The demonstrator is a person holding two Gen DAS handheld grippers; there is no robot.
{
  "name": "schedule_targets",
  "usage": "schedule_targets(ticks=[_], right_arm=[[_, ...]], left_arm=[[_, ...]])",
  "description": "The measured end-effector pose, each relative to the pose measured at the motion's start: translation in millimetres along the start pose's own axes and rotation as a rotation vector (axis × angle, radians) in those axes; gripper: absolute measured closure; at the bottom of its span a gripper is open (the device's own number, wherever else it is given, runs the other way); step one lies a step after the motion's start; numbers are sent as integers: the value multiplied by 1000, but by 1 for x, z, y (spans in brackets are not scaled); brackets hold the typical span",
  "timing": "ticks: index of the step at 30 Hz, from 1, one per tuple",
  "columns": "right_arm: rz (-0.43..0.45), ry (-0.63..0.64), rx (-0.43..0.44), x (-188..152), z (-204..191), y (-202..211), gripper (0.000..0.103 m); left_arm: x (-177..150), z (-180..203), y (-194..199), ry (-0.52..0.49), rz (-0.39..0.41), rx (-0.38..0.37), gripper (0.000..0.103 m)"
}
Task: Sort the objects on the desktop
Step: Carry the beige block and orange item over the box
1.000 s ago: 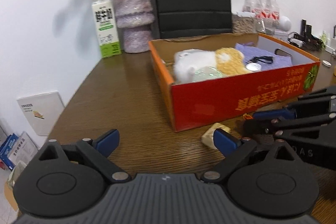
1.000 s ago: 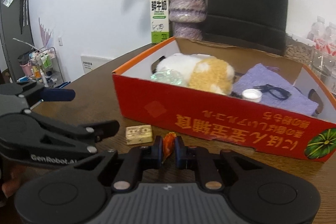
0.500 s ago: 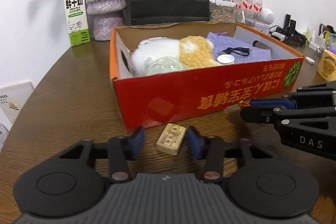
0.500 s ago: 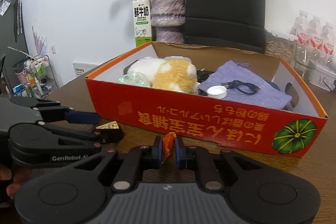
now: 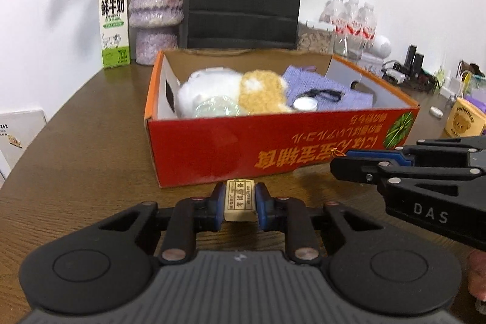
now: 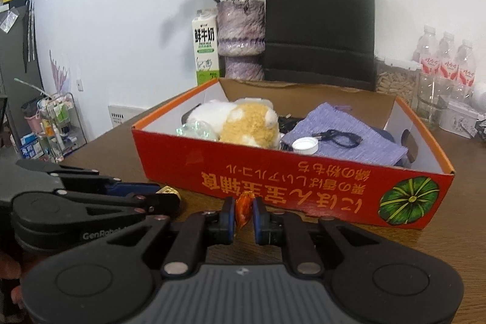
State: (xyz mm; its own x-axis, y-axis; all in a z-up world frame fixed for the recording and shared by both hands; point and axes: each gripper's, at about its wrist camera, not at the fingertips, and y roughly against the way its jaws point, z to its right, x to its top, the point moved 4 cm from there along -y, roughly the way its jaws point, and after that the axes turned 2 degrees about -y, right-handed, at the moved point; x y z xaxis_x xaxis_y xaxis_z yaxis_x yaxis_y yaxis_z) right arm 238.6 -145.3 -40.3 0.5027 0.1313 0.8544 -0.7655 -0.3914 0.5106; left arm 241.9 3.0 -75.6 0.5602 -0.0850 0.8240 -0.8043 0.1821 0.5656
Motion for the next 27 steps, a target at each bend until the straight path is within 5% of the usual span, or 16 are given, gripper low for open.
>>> schedule_targets(ticks=[15, 27], right_arm=[[97, -19, -2, 23, 5, 24, 92], [188, 24, -52, 69, 20, 26, 92]], left_arm=[[28, 29, 17, -31, 94, -10, 81], [84, 41, 14, -47, 200, 17, 81]])
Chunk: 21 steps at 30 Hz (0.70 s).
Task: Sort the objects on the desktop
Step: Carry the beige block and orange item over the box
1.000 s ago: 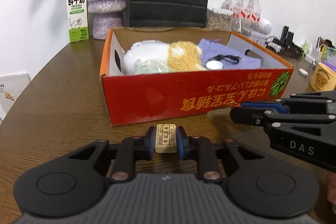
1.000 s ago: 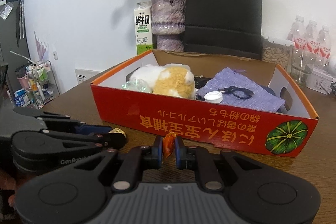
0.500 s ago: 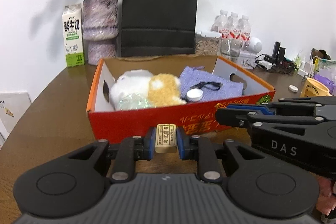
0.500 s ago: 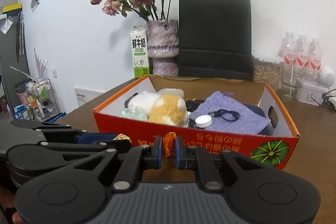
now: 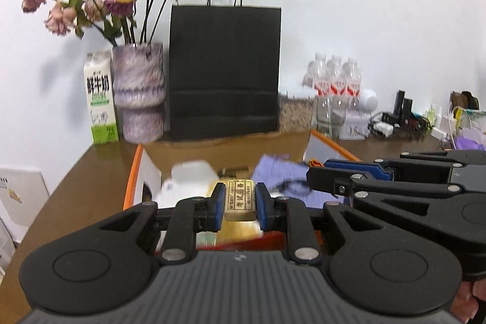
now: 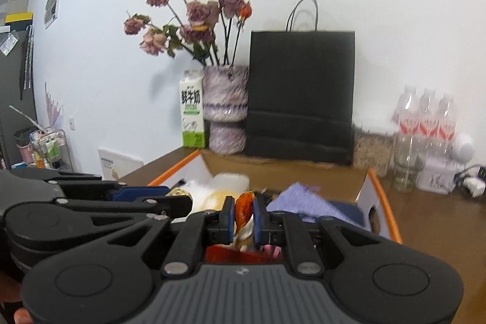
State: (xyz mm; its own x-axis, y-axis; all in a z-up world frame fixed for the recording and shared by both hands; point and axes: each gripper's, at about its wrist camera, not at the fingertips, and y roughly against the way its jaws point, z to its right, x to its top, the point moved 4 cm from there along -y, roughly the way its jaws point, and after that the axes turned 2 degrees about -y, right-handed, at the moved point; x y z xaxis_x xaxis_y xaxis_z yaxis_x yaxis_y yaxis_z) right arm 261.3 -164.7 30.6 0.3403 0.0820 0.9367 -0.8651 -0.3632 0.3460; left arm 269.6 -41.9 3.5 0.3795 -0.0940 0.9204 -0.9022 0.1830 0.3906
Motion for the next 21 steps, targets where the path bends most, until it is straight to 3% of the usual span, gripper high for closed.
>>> schedule_targets(ticks=[10, 21], right_arm=[[26, -31, -14, 22, 29, -37, 92], [-93, -68, -5, 14, 65, -99, 92]], left_arm=[[29, -4, -47, 48, 27, 19, 81], [25, -12, -113, 47, -70, 20, 81]])
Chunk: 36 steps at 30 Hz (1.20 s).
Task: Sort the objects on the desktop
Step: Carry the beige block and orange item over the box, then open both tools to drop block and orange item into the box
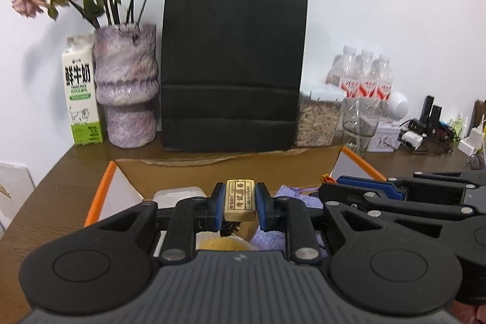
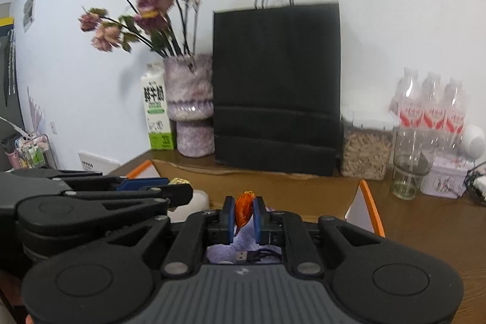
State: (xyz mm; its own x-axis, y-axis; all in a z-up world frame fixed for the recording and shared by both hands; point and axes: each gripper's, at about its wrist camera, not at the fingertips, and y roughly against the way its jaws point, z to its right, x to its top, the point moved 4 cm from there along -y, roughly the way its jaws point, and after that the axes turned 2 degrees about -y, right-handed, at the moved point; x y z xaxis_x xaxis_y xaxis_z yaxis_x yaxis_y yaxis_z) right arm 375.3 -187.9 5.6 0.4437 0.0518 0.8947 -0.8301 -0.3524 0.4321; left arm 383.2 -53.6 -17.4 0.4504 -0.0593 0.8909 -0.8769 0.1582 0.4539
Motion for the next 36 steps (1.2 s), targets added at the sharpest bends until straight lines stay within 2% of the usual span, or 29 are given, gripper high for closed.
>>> schedule_targets(ticks=[4, 12, 13, 14, 15, 16, 17, 19, 20, 21, 22, 24, 28, 36], right_arm=[[-41, -16, 5, -3, 9, -16, 92], [-72, -26, 0, -8, 13, -24, 91], [-73, -35, -4, -8, 14, -24, 89], [-74, -42, -10, -8, 16, -23, 87], [-78, -48, -13, -8, 17, -23, 73], [-77, -57, -33, -7, 20, -22, 62], [-73, -61, -50, -7, 23, -20, 55], [-71, -65, -85, -4, 29, -17, 23], [-71, -70, -101, -2, 31, -15, 15], [-70, -76, -105, 0, 34, -13, 5], [-66, -79, -96, 2, 35, -9, 0], [-71, -73, -73, 4, 36, -5, 0], [-74, -50, -85, 3, 33, -4, 0], [-76, -28, -91, 0, 25, 1, 0]], left_arm=[[-1, -3, -15, 8, -44, -13, 81], [-4, -3, -22, 14, -73, -26, 81], [-4, -4, -21, 25, -74, -32, 77], [-4, -5, -21, 30, -74, -28, 60], [-3, -6, -19, 26, -68, -6, 54], [-3, -7, -16, 17, -54, 39, 43], [-1, -9, -13, 7, -42, 71, 36], [2, -12, -7, -1, -26, 106, 27], [4, -14, -3, 1, -13, 119, 15], [6, -17, 0, 4, 1, 139, 6], [7, -20, 2, 5, 15, 166, 0], [10, -24, 5, 9, 22, 171, 0], [13, -28, 10, 32, 15, 140, 0], [4, -31, 15, 24, -8, 153, 0]])
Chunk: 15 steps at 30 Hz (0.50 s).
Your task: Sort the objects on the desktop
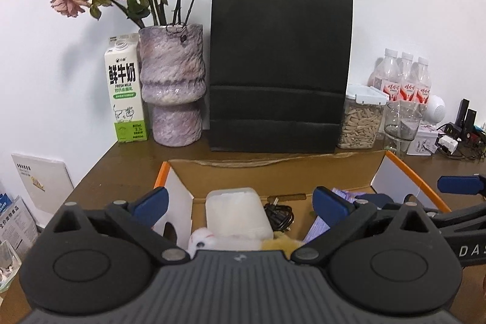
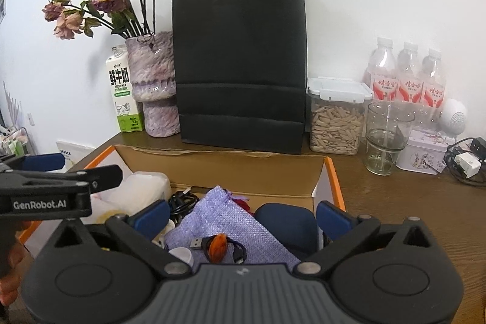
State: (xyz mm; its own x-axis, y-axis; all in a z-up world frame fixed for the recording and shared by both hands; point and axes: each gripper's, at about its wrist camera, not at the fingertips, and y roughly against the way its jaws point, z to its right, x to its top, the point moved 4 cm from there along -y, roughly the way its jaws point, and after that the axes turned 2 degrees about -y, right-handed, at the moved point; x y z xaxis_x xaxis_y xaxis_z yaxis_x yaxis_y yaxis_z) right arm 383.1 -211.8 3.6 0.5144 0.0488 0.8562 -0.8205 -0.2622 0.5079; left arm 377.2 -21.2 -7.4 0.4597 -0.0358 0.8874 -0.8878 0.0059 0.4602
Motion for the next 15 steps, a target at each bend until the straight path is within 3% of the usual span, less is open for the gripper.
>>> schedule_targets(ticks=[15], right_arm=[[29, 7, 5, -12, -11, 44, 0]], left_arm=[[-15, -2, 44, 7, 5, 0, 0]])
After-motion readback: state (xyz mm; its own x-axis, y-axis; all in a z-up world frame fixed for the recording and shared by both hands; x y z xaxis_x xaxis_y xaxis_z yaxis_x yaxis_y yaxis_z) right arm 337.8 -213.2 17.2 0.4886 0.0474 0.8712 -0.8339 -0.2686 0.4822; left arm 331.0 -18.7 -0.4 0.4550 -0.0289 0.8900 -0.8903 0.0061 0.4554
